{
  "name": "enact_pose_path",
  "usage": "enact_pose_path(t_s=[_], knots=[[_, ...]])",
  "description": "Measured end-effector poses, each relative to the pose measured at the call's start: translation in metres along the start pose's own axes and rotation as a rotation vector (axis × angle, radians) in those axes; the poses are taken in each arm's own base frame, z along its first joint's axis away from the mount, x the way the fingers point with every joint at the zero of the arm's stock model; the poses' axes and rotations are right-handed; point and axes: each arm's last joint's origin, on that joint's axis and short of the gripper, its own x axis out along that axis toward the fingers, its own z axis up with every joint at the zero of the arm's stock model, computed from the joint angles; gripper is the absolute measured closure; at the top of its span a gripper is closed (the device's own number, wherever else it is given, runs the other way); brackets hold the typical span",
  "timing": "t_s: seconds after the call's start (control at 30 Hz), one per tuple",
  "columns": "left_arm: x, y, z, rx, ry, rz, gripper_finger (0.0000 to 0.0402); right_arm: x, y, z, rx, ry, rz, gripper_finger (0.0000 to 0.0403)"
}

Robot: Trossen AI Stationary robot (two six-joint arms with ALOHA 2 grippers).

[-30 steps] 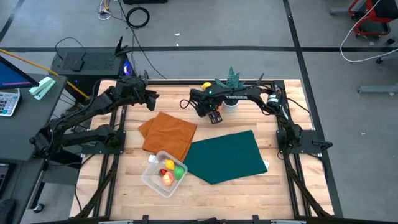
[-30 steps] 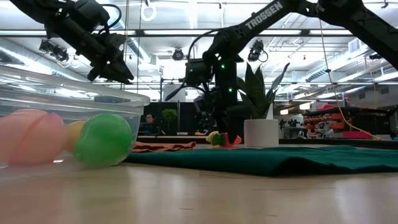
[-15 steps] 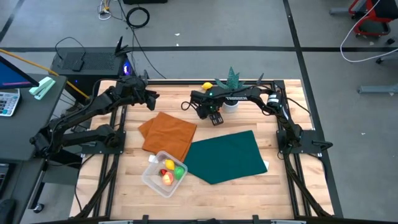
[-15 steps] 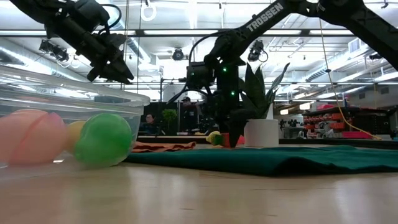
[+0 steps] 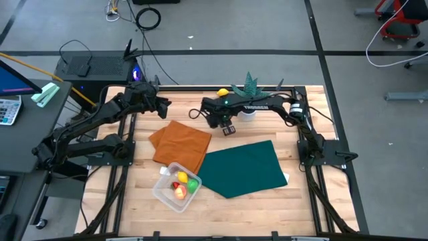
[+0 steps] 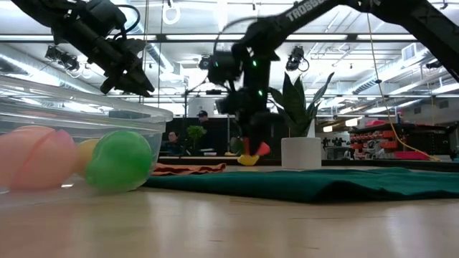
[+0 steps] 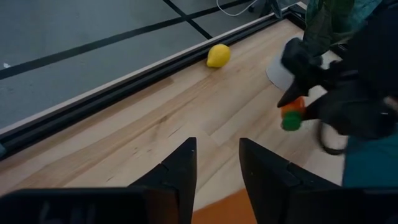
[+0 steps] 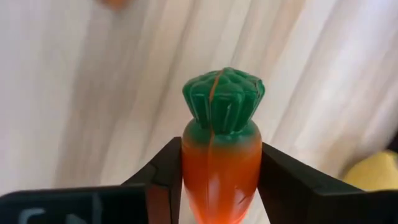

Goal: Pick and placing Produce into tupperware
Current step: Put the carrot into the transparent container

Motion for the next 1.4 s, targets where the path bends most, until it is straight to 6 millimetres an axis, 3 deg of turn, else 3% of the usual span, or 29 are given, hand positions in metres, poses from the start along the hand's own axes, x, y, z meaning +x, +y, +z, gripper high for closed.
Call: enact_pose_path(t_s=[0.4,0.63,0.87,1.4], knots=[[0.000,0.000,0.000,0.005,-0.002,0.002,0.0272,-0.077,0.005,0.048,0.028,-0.216,-0.116,0.0276],[0.000,0.000,0.000,0.011,-0.002,0.003,0.0279,-0.114,0.021,0.070,0.069,-0.331,-0.142,0.0275],[0.000,0.000,0.000,0.011,0.000,0.003,0.0275,-0.131,0.049,0.086,0.132,-0.388,-0.113,0.0275],[0.000,0.000,0.000,0.032,0.002,-0.001,0.0278,-0.150,0.123,0.112,0.231,-0.447,-0.012,0.0274]])
